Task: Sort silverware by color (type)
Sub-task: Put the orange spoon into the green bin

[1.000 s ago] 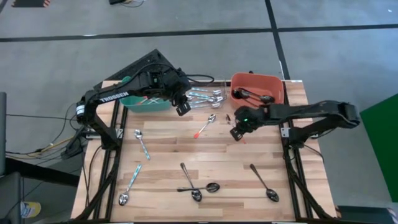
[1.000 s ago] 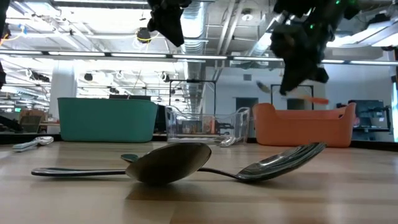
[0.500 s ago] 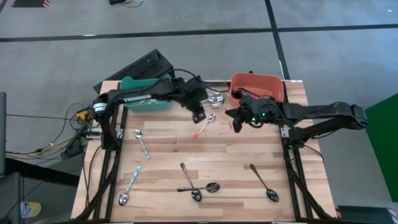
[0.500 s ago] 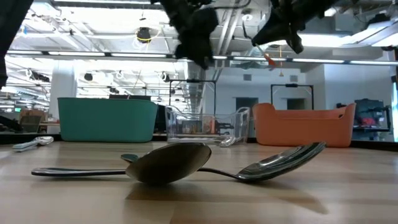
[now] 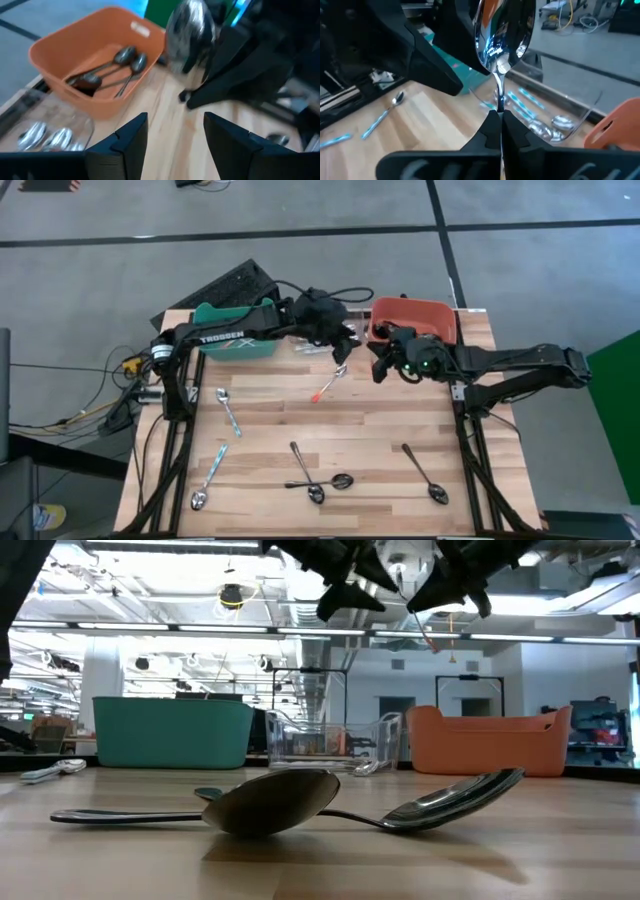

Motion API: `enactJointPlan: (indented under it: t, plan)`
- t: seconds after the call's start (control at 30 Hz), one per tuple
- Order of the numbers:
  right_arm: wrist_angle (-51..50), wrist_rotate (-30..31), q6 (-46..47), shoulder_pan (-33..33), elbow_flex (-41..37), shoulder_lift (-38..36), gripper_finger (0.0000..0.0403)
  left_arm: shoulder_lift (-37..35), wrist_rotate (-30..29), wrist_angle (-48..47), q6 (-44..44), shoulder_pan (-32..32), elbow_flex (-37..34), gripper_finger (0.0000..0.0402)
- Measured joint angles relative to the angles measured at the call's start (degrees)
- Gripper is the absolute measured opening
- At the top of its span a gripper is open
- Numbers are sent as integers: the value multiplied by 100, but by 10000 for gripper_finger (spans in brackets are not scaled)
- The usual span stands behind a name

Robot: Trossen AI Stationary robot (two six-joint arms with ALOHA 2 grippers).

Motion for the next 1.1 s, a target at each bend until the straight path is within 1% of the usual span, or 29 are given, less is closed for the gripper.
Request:
enactJointPlan:
  t: [0.13,0.23,0.37,0.53,0.67,0.9,1.0,1.1]
  plan:
    - [107,24,-25,-106,0,-2,6,4,62,400,-201,0,0,180]
    - [156,30,-25,-148,0,-2,7,7,5,510,-277,-15,0,180]
    - [359,6,-31,-144,2,-4,8,8,-134,497,-441,-17,0,180]
    - [584,-32,-40,-129,7,40,9,10,-147,565,-457,-17,0,180]
    - [811,-255,-25,-129,9,39,9,10,-251,594,-580,-20,0,180]
    - [787,-413,-21,-129,9,44,10,10,-280,688,-580,-20,0,179]
    - [800,-505,-14,-129,9,44,10,10,-267,783,-580,-20,0,172]
    - [815,-525,-16,-129,9,44,10,10,-265,851,-501,-28,0,150]
